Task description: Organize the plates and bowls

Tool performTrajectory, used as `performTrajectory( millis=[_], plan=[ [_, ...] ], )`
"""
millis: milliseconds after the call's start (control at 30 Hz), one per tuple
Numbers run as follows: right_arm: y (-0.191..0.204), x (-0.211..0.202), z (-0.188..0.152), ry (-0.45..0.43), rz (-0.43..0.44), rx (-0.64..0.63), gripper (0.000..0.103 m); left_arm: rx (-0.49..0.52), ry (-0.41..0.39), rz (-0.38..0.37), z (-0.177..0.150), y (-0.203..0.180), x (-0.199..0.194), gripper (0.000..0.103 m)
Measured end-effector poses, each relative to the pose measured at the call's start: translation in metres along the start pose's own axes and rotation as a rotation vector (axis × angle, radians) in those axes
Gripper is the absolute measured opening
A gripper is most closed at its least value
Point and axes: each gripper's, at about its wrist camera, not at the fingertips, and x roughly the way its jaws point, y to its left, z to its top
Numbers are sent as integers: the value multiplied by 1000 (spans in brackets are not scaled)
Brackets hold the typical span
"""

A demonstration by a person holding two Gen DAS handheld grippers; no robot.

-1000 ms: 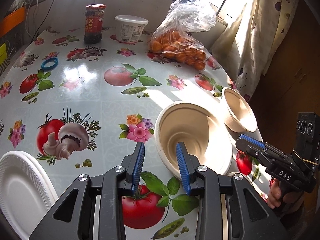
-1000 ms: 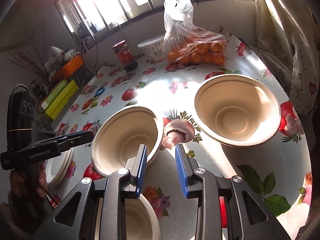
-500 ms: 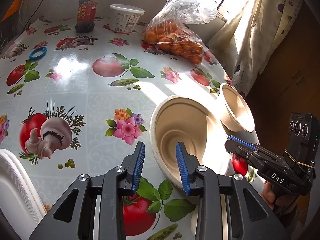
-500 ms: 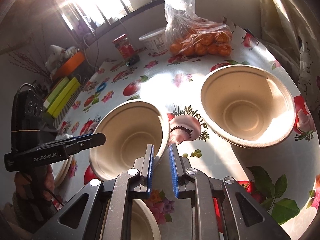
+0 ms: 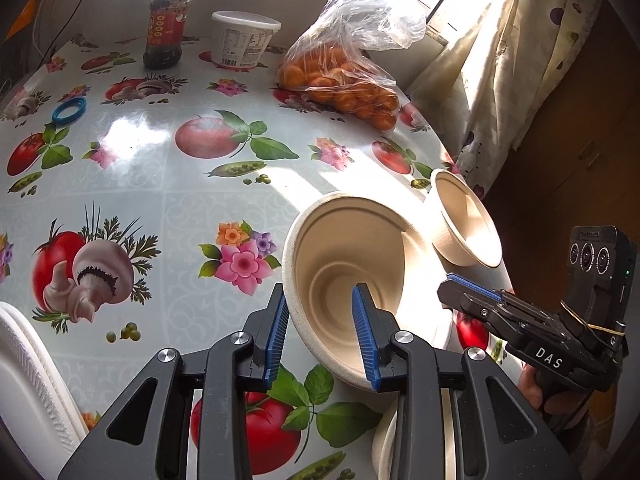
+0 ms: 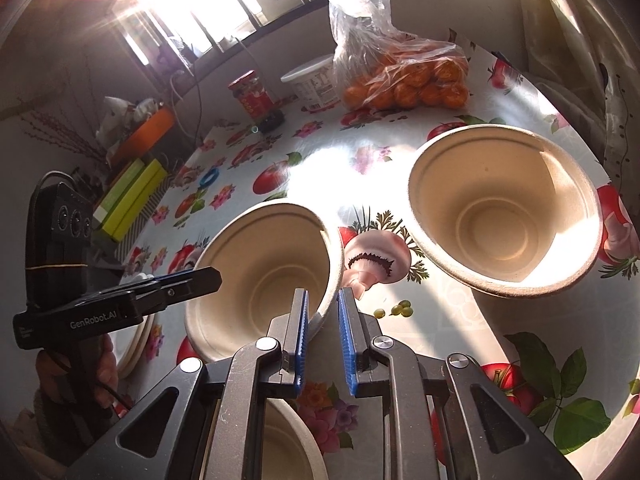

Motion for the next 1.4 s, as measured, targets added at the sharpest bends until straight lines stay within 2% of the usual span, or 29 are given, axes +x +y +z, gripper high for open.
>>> performTrajectory(
  millis=[700,967,1400],
  plan=[
    [19,-52,0,-110,10,-20,15,30,-56,-32,-7,-24,-39,34],
    [25,-75,-15,-140,3,-19,15,56,-69,-51,-22,-37,-56,34],
    [29,-96,-46,-152,-4,-5,16,76,-44,-51,-53,-48,-62,34]
  ],
)
